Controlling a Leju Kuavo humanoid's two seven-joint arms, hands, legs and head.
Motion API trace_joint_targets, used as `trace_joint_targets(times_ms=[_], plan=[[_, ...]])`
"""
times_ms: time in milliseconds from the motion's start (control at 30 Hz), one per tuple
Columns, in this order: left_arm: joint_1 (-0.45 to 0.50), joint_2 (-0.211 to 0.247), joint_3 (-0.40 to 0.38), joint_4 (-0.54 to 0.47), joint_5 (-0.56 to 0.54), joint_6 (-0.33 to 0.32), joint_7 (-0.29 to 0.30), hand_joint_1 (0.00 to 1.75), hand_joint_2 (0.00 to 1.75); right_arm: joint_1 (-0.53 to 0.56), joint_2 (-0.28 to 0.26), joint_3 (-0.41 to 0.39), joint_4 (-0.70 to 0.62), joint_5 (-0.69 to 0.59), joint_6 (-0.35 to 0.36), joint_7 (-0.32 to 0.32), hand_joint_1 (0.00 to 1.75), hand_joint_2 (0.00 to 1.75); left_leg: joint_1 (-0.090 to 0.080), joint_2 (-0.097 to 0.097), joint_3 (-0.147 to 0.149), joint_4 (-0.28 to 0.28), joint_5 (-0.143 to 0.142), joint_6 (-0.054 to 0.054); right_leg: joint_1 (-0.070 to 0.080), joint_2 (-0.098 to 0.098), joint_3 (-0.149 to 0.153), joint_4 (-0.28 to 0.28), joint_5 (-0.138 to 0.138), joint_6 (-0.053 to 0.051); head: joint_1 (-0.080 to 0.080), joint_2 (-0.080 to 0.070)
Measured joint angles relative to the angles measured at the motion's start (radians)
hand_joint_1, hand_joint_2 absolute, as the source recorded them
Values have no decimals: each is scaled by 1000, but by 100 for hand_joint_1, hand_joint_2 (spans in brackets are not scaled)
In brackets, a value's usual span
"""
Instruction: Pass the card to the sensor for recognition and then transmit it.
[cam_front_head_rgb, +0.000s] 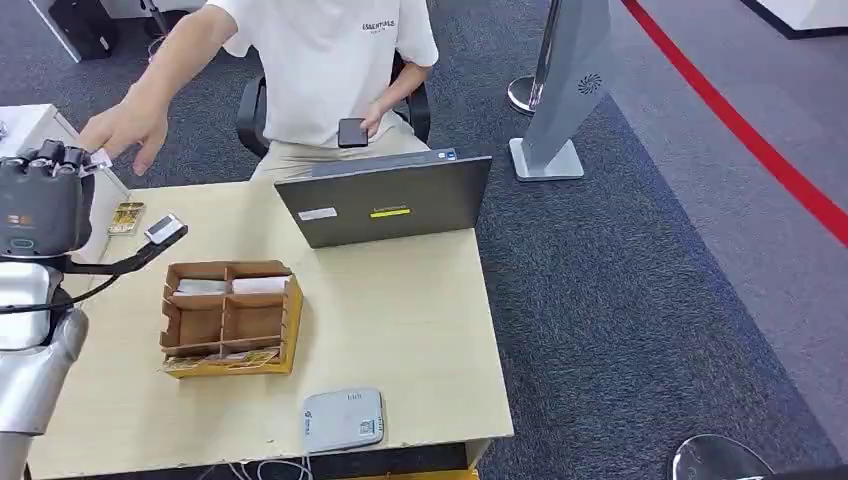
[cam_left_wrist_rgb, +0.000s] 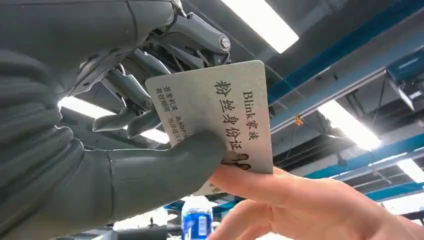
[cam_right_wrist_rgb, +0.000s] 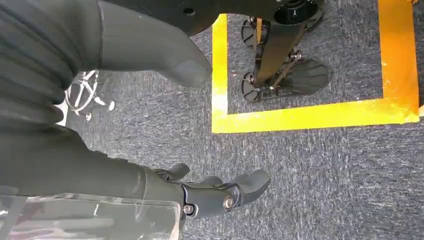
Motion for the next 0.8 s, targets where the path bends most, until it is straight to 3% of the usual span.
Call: trace_joint_targets(times_ms=[533, 567, 800], plan=[[-6, -1, 1, 73, 0, -5, -8, 175, 175, 4, 0, 3, 0, -6, 0, -2, 0, 175, 0, 1, -1, 0, 0, 0, 0, 2, -2, 0, 0, 0, 0, 0], [-6, -2, 2, 74, 0, -5, -9, 0, 175, 4, 0, 3, 0, -7, 0, -3, 0, 175, 0, 1, -1, 0, 0, 0, 0, 2, -2, 0, 0, 0, 0, 0], [-6, -10, 22, 78, 8, -18, -46, 0, 175, 4, 0, 3, 0, -16, 0, -10, 0, 175, 0, 1, -2, 0, 0, 0, 0, 2, -2, 0, 0, 0, 0, 0]])
